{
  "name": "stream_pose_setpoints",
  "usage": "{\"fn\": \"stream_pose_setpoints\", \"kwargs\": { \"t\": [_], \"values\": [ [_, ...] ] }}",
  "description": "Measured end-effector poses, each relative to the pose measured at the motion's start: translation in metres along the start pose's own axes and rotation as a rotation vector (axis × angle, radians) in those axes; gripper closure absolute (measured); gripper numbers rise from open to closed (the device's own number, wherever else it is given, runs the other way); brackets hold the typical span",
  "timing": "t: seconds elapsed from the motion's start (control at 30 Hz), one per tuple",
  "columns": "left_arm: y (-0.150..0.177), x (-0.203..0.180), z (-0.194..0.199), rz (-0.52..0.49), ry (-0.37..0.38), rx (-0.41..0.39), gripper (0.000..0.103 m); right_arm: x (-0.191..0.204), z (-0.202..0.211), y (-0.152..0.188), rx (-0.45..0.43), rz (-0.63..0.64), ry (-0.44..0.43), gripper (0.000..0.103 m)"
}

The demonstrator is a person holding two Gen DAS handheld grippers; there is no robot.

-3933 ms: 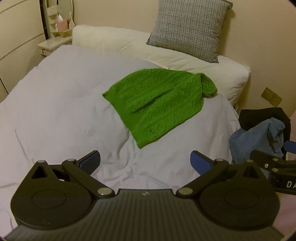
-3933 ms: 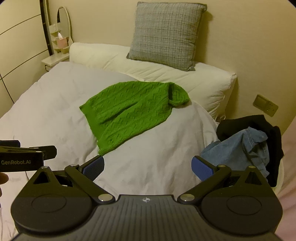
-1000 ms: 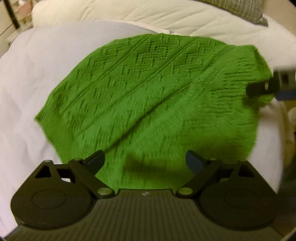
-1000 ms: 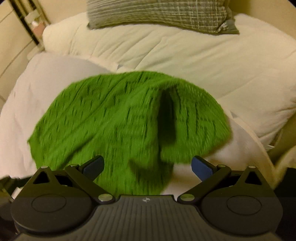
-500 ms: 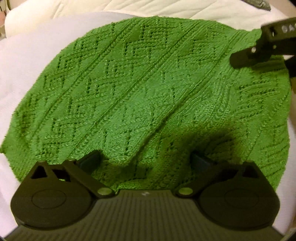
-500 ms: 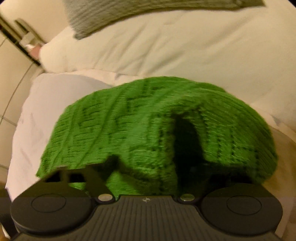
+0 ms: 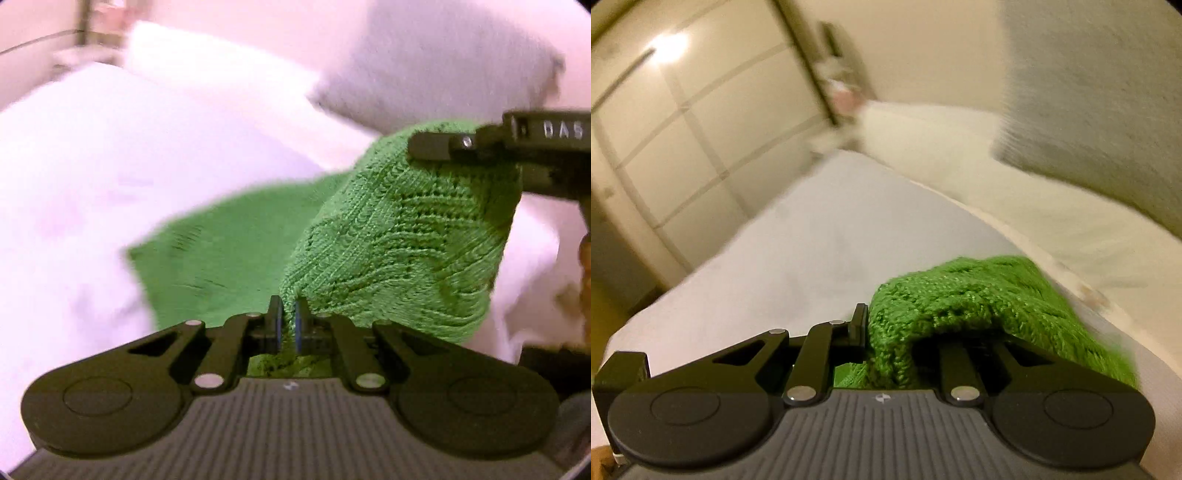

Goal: Fold clothes

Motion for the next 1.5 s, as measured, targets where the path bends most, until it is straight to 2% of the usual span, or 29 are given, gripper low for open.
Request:
{"fn": "stream_pose_setpoints", "kwargs": {
  "t": [0.13,0.33,0.5,0.57,0.63,0.67,0.73,0.77,0.83,0.87,0.93,1.0,1.13,1.23,1.43,1.5],
  "values": [
    [0.016,0.036,0.096,0.074,-0.126,-0.112,0.1,0.104,0.028,0.018,0.007,0.114,-0.187,0.085],
    [0.073,0.088,0.276,0.23,-0.337,-0.267,0.1,0.272,0.077,0.085,0.06,0.254,-0.463,0.085],
    [0.134,0.113,0.442,0.269,-0.575,-0.314,0.1,0.398,0.114,0.158,0.144,0.28,-0.668,0.085],
    [0.16,0.121,0.502,0.275,-0.676,-0.303,0.099,0.442,0.127,0.188,0.184,0.277,-0.733,0.085],
    [0.191,0.129,0.553,0.3,-0.756,-0.267,0.099,0.483,0.13,0.226,0.261,0.265,-0.785,0.083],
    [0.212,0.136,0.565,0.328,-0.777,-0.225,0.098,0.501,0.129,0.246,0.305,0.257,-0.794,0.076],
    [0.254,0.15,0.588,0.386,-0.815,-0.133,0.096,0.528,0.112,0.295,0.418,0.241,-0.745,0.039],
    [0.277,0.156,0.593,0.429,-0.826,-0.085,0.096,0.533,0.095,0.322,0.486,0.26,-0.684,0.0],
    [0.324,0.167,0.601,0.52,-0.841,0.011,0.096,0.536,0.072,0.386,0.607,0.329,-0.508,0.001],
    [0.344,0.17,0.605,0.551,-0.857,0.059,0.096,0.532,0.066,0.412,0.643,0.365,-0.45,0.001],
    [0.378,0.17,0.609,0.618,-0.866,0.147,0.095,0.523,0.069,0.453,0.694,0.423,-0.397,0.001],
    [0.401,0.164,0.611,0.675,-0.855,0.191,0.095,0.514,0.077,0.481,0.724,0.461,-0.361,0.001],
    [0.435,0.137,0.618,0.745,-0.837,0.221,0.094,0.497,0.109,0.512,0.728,0.534,-0.313,0.001],
    [0.454,0.114,0.616,0.778,-0.816,0.24,0.086,0.474,0.124,0.519,0.724,0.583,-0.275,0.001],
    [0.461,0.088,0.599,0.812,-0.8,0.297,0.085,0.432,0.139,0.522,0.739,0.619,-0.25,0.001],
    [0.456,0.071,0.596,0.798,-0.805,0.308,0.08,0.421,0.152,0.523,0.742,0.625,-0.25,0.001]
  ]
}}
Point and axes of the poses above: each gripper's, at about its wrist camera, not at the fingertips, and z roughly against the way its jaws point, x to its left, y to its underside, the point moved 10 cm from there along -z, roughly the way its jaws point, and after that the axes turned 14 degrees about -z, right-handed, at the moved point
